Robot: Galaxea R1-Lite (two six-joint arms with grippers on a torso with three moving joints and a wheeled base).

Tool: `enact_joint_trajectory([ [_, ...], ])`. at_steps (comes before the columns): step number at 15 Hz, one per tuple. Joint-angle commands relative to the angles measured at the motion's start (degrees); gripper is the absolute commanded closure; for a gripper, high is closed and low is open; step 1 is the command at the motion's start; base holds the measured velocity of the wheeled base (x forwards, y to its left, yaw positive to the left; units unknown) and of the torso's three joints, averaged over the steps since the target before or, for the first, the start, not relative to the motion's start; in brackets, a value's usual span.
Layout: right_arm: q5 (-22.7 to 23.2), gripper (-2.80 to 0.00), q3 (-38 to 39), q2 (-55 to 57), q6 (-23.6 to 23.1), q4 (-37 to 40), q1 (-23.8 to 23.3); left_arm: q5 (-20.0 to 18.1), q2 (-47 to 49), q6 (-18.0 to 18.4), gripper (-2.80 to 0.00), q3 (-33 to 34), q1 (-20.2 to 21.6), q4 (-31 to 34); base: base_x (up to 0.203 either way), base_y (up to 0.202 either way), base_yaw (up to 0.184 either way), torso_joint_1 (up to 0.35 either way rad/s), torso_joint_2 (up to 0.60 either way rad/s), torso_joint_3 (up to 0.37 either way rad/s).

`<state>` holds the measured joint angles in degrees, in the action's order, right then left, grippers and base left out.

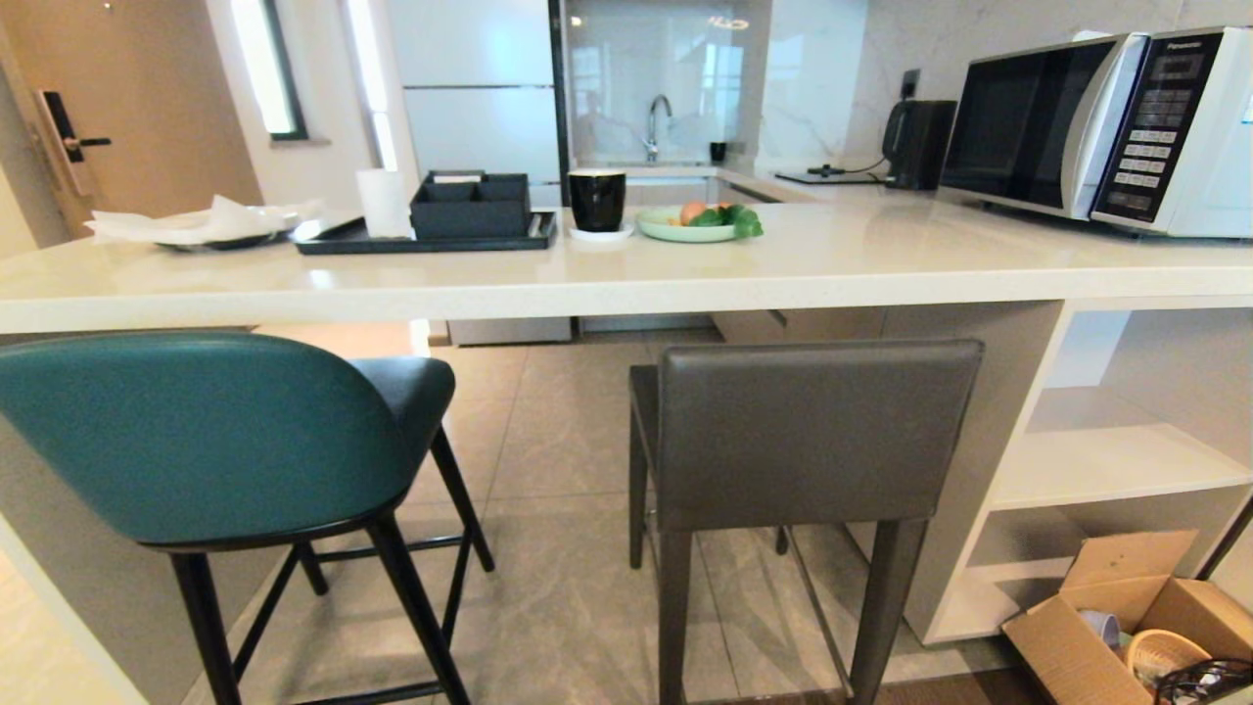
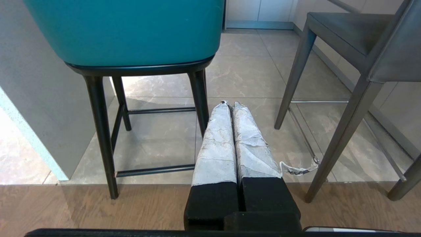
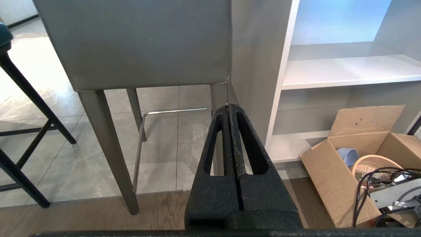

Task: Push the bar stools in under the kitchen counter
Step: Pull the blue chair out from under the dining table

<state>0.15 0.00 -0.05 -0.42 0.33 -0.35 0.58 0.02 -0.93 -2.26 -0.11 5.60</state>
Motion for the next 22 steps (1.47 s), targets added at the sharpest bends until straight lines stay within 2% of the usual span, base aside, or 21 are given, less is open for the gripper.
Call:
enact_joint_trajectory([
  [1,0.0,0.0,0.0,0.0,0.0,0.0,0.0,-0.1,-0.1,0.0,0.0,0.0,0.0,0.0,0.0,0.0,0.0,0.0,0.0,0.0],
  [22,0.0,0.0,0.0,0.0,0.0,0.0,0.1,0.0,-0.1,0.0,0.0,0.0,-0.1,0.0,0.0,0.003,0.0,0.0,0.0,0.0],
])
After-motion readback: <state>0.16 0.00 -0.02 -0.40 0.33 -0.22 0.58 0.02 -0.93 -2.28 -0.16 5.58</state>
